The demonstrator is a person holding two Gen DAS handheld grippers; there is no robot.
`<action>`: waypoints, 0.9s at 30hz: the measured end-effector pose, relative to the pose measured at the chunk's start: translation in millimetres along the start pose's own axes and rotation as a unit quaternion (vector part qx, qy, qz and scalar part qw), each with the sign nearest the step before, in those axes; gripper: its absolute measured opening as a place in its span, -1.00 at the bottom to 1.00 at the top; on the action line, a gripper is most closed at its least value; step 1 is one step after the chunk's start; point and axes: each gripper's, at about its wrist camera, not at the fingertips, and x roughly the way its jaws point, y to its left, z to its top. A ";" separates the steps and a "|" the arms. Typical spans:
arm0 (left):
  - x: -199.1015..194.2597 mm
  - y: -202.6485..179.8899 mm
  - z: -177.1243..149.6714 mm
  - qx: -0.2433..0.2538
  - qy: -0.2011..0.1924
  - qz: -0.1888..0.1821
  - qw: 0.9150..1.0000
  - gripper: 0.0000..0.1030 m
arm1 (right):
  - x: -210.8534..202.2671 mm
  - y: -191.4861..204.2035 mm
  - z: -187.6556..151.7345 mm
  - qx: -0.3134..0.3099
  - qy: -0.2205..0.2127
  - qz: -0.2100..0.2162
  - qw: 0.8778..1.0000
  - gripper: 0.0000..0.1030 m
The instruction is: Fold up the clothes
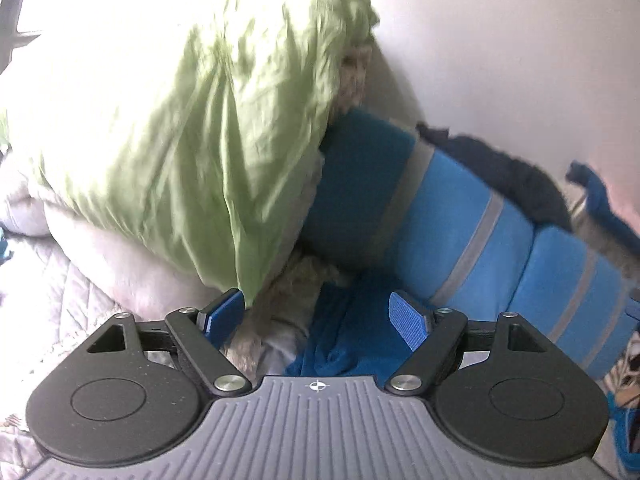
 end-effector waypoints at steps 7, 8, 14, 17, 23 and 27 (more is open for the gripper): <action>-25.7 -6.4 5.7 0.020 -0.029 -0.001 0.999 0.55 | -65.3 -46.6 36.0 0.005 -0.054 -0.063 0.997 1.00; -25.6 -8.0 3.3 0.020 -0.029 -0.004 0.999 0.55 | -74.3 -54.9 37.8 0.006 -0.057 -0.075 0.996 1.00; -19.7 -17.6 -5.0 0.017 -0.027 -0.022 0.999 0.55 | -120.1 -99.2 39.3 0.014 -0.068 -0.130 0.989 1.00; -19.4 -23.2 -4.2 0.014 -0.028 -0.031 0.999 0.55 | -144.4 -117.7 38.3 0.011 -0.066 -0.144 0.987 1.00; -23.2 -33.2 -3.9 0.022 -0.032 -0.047 0.998 0.55 | -193.0 -154.7 36.3 0.004 -0.063 -0.171 0.983 1.00; -21.1 -35.3 -11.0 0.023 -0.025 -0.046 0.998 0.55 | -227.7 -176.5 32.5 0.004 -0.059 -0.177 0.982 1.00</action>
